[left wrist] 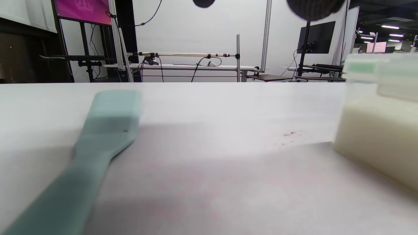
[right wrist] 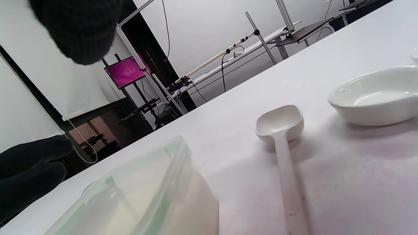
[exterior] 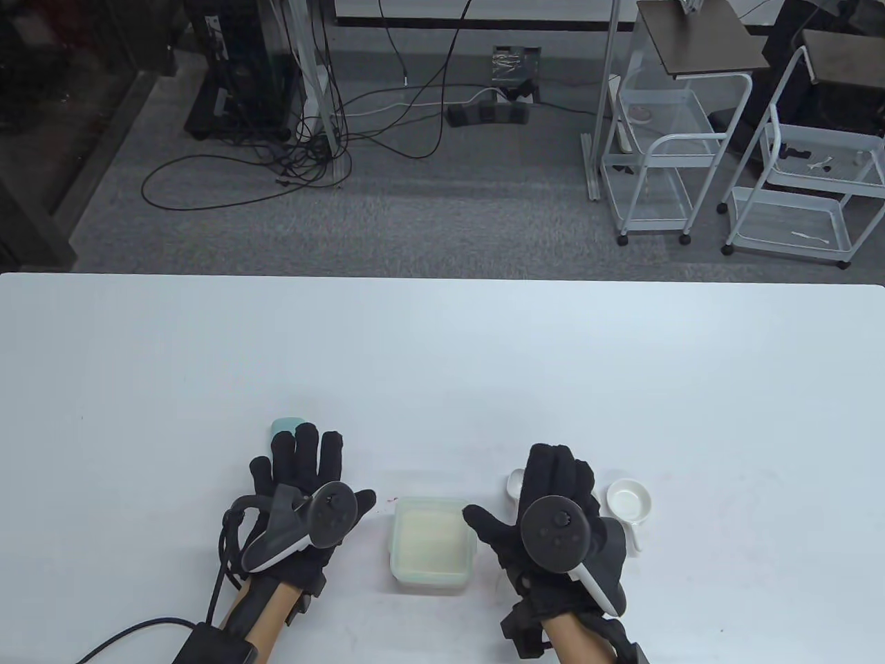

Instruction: Scoop white sugar with coffee spoon and level it off using dessert spatula

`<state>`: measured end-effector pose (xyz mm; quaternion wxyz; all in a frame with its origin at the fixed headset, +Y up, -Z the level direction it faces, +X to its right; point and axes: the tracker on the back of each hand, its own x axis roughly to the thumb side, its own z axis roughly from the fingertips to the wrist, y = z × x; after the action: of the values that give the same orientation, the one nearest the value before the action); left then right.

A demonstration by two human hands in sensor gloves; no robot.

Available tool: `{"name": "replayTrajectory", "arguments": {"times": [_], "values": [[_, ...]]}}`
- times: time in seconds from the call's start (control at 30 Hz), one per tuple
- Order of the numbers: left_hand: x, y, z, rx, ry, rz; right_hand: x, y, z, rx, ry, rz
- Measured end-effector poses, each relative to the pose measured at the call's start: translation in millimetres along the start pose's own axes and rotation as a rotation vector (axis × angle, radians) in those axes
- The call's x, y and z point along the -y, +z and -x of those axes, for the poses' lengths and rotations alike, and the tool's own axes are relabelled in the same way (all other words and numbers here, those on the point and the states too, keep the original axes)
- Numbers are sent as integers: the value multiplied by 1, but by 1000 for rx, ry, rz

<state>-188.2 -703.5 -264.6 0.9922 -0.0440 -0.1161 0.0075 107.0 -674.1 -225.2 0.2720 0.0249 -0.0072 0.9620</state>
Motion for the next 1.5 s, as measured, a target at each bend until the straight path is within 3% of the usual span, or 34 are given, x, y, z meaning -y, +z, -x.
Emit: {"name": "replayTrajectory", "arguments": {"times": [0.33,0.47,0.8,0.97,1.1,1.23,1.37,1.5], "values": [[2,-1,1,7,57,10,-2,-3,8,-40,2,-17],[5,-3,-6,37,186,40,-7,-3,3,-27,-27,-17],[24,-7,-20,17,334,187,-42,-7,-6,-1,79,-191],[26,-10,-17,20,489,223,-55,-13,4,-51,-55,-311],[29,-11,-13,16,617,265,-59,-15,10,-81,-232,-346],[29,-10,-15,41,758,290,-60,-16,13,-106,-306,-342],[30,-10,-17,8,700,266,-62,-16,16,-142,-363,-358],[37,-11,-11,-30,809,377,-62,-16,18,-153,-373,-356]]}}
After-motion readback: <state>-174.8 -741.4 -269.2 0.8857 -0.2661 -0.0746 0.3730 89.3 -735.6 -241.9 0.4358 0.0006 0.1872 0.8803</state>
